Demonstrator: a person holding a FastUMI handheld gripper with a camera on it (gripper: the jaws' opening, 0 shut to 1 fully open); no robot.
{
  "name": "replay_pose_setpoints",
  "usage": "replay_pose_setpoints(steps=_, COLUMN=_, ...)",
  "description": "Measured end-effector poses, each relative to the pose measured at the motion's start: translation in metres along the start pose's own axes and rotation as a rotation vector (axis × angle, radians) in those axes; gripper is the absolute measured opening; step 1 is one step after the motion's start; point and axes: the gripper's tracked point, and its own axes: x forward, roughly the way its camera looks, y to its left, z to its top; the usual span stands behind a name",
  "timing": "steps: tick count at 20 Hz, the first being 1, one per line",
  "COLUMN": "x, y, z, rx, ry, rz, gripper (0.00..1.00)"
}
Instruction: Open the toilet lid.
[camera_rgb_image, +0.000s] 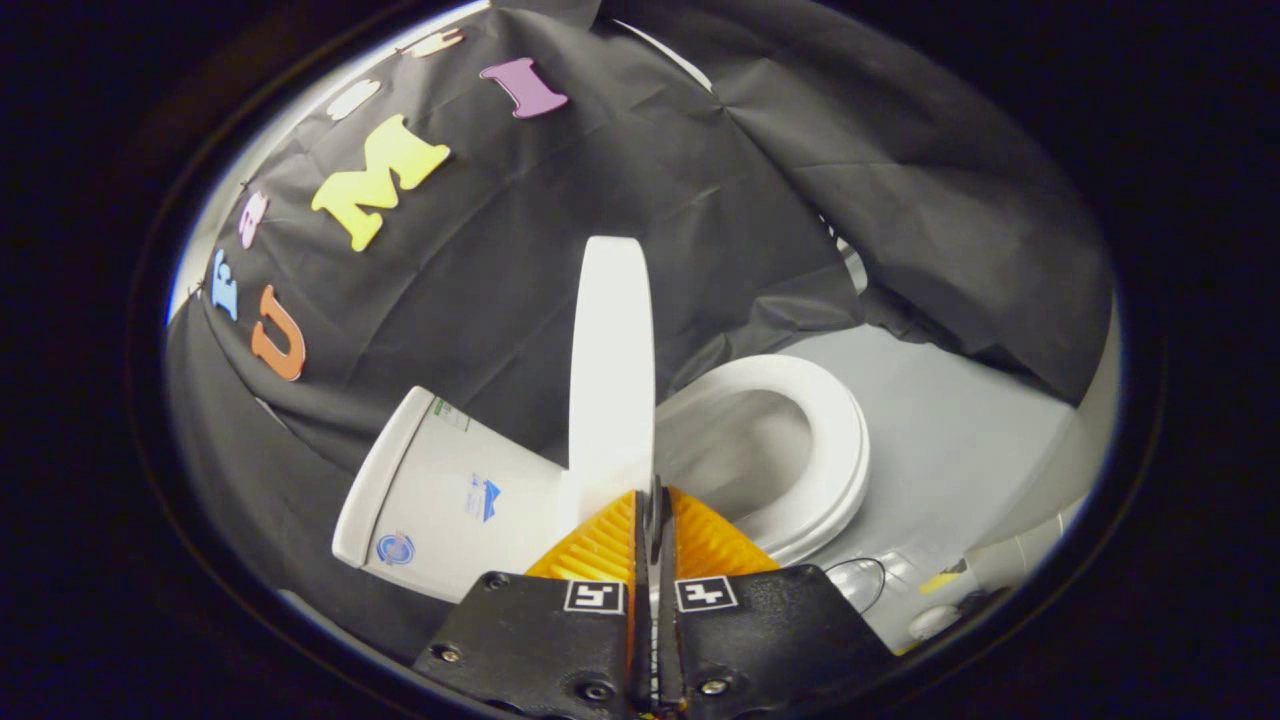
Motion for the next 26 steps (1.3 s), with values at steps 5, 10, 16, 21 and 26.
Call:
replay_pose_setpoints(steps=5, x=-0.005, y=0.023, z=0.000, rx=-0.050, ry=-0.027, rz=0.000, gripper=0.06)
replay_pose_setpoints(steps=10, x=-0.009, y=0.044, z=-0.003, rx=-0.141, ry=-0.051, rz=-0.015, gripper=0.06)
replay_pose_setpoints(steps=16, x=-0.012, y=0.063, z=-0.006, rx=-0.230, ry=-0.075, rz=-0.044, gripper=0.06)
replay_pose_setpoints(steps=21, x=-0.013, y=0.082, z=-0.011, rx=-0.280, ry=-0.086, rz=-0.045, gripper=0.06)
replay_pose_setpoints(steps=26, x=-0.014, y=0.098, z=-0.016, rx=-0.364, ry=-0.112, rz=-0.071, gripper=0.06)
